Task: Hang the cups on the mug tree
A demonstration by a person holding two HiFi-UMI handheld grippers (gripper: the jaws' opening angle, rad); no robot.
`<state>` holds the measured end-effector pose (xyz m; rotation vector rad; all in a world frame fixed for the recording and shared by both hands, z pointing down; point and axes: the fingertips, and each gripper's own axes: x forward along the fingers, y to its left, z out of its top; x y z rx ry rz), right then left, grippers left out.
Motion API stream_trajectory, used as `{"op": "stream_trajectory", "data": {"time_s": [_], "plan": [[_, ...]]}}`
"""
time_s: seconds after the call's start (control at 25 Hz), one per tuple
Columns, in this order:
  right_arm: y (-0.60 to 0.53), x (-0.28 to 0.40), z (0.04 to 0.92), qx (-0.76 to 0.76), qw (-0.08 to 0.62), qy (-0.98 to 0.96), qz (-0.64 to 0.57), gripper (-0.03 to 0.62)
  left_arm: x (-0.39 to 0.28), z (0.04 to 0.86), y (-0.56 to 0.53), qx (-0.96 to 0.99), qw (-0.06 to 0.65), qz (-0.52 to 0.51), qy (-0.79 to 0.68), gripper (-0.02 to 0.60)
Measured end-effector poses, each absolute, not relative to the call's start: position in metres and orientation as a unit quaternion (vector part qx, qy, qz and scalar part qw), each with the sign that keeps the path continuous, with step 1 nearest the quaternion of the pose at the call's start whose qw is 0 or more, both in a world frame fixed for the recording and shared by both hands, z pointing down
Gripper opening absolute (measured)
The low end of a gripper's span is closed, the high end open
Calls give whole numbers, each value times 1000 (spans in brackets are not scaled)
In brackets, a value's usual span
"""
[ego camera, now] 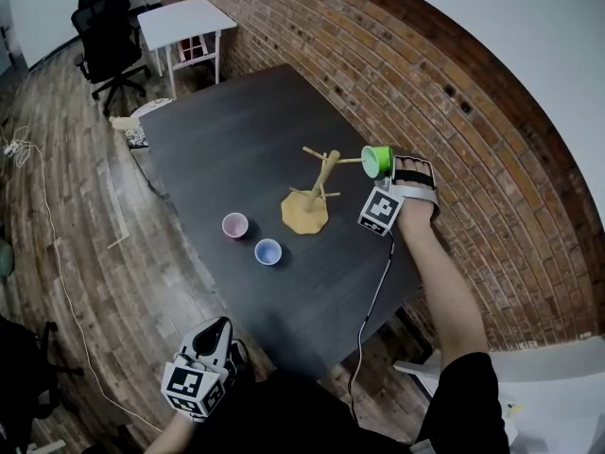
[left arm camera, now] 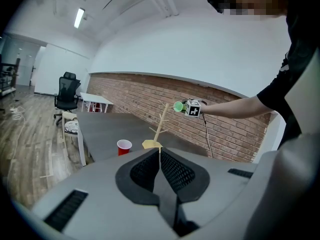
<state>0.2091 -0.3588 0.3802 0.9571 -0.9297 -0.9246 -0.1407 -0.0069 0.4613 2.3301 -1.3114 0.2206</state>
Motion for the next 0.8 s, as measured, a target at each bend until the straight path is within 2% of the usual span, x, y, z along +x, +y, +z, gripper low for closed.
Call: {"op": "stream_trajectory", "data": {"time_s": [0.32,0.52,0.8], "plan": [[-361,178,389,375,703,-387,-464,245,-142,464,-8,844,234,86,-474,25],[-366,131,396,419,592,-481,-492,246,-139,467,-12,843,236,89,-475,25],[-364,126,403,415,589,-485,-495,247,-136,469,-14,842,239,101,-473,25]]}}
